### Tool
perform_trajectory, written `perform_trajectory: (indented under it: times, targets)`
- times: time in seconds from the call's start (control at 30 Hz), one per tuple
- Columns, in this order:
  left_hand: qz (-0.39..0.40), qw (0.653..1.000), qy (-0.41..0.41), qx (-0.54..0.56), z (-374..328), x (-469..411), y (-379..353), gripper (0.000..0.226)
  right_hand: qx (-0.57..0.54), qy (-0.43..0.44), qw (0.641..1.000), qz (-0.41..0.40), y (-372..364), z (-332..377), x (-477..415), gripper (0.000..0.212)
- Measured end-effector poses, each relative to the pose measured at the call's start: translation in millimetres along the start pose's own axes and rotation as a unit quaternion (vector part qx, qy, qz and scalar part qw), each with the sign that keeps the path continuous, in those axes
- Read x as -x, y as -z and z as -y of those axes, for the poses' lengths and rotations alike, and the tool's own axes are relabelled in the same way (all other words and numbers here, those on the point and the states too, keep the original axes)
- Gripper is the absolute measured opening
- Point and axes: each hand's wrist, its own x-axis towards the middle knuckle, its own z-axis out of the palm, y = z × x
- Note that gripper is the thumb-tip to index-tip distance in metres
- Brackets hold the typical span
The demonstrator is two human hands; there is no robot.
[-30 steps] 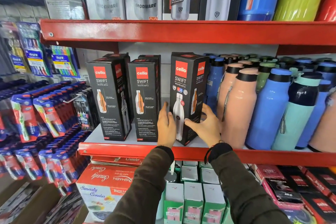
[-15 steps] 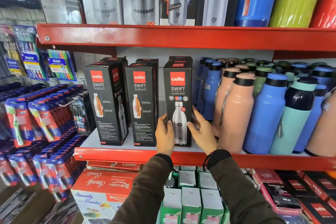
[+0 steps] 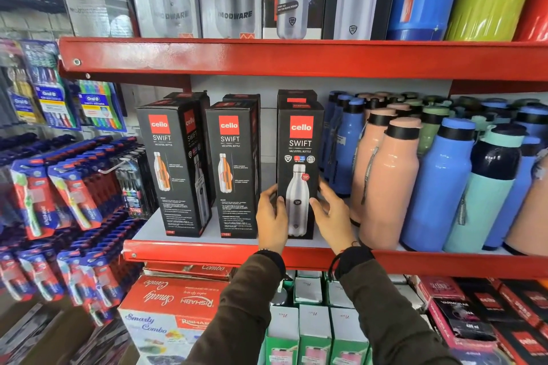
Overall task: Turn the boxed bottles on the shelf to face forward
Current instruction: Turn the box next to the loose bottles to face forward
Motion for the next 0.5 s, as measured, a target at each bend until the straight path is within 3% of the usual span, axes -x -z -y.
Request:
perform_trajectory:
  times: [0.17, 0.3, 0.4, 0.5]
  targets:
    - [0.0, 1.0, 0.004, 0.012, -4, 2, 1, 0.033, -0.018, -0.018, 0.999, -0.043, -4, 3, 4, 0.048]
    - [-0.031, 0.999, -0.008, 0.04, -8, 15, 3, 0.031, -0.04, -0.036, 0.989, -0.136, -8, 7, 12, 0.031]
    - [-0.047, 0.996, -0.038, 0.071, -13, 24, 9, 0.03, -0.045, -0.011, 0.974, -0.22, -14, 16, 18, 0.025]
    - [-0.063, 0.992, -0.089, 0.064, -19, 23, 22, 0.03, -0.057, 0.031, 0.967, -0.245, -26, 32, 21, 0.024]
